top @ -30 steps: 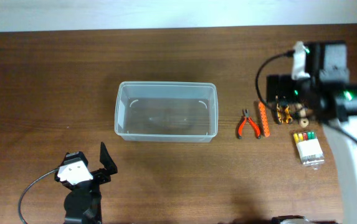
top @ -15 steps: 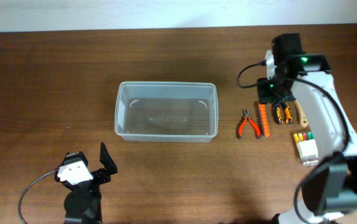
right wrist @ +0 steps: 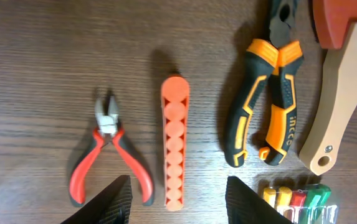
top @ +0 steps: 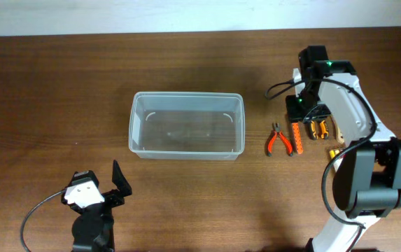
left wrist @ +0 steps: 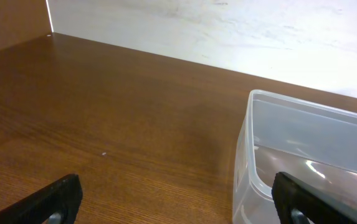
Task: Pack container
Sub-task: 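Move the right gripper over the orange strip and grasp it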
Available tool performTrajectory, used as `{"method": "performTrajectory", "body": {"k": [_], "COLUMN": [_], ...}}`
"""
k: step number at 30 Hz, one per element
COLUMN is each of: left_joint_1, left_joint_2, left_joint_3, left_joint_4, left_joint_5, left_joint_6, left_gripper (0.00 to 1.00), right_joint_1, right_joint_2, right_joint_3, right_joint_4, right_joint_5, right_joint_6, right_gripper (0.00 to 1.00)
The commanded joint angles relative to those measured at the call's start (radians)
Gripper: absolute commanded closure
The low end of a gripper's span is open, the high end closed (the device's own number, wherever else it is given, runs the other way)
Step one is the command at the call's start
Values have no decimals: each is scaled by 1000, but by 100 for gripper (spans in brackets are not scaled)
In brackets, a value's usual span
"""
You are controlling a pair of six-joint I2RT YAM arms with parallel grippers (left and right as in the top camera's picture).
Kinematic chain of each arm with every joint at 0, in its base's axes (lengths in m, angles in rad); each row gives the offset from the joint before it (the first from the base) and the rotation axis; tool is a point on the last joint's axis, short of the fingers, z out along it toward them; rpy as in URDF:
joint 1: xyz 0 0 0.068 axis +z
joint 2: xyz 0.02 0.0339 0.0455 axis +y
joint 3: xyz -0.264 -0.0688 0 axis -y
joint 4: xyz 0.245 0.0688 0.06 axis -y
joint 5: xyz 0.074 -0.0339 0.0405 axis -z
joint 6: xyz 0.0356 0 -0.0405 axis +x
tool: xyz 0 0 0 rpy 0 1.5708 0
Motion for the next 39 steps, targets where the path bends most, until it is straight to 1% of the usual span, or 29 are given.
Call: {"method": "performTrajectory", "body": {"k": [1, 6, 13, 26, 28, 29, 31, 39], "left_joint_1": [-3, -3, -3, -3, -3, -3, -3, -3], "left_joint_2": [-4, -4, -4, -4, -4, -4, -4, -4], "left_joint_3": [-3, -3, -3, -3, -3, -3, -3, -3], "left_joint_4": [-2, -2, -2, -2, -2, -2, -2, -2], "left_joint_5": [-3, -3, -3, -3, -3, -3, -3, -3], "left_joint_6": [9, 9, 9, 9, 9, 9, 9, 9], "left_gripper": [1, 1, 1, 1, 1, 1, 1, 1], "right_joint_1": [-22, -21, -21, -21, -21, -21, -21, -21], "right_joint_2": [26, 42, 43, 43, 43, 43, 43, 43], "right_joint_3": [10, -7, -74, -209, -215, -218, -224, -250], "right_joint_4": [2, 16, 64, 193, 208, 218, 233, 293], "right_joint_5": [0, -23, -32, -32, -32, -32, -33, -32], "right_joint_6": [0, -21, -22, -23, -23, -23, -31, -46], "right_gripper": [51, 51, 50, 50, 51, 53, 55, 56]}}
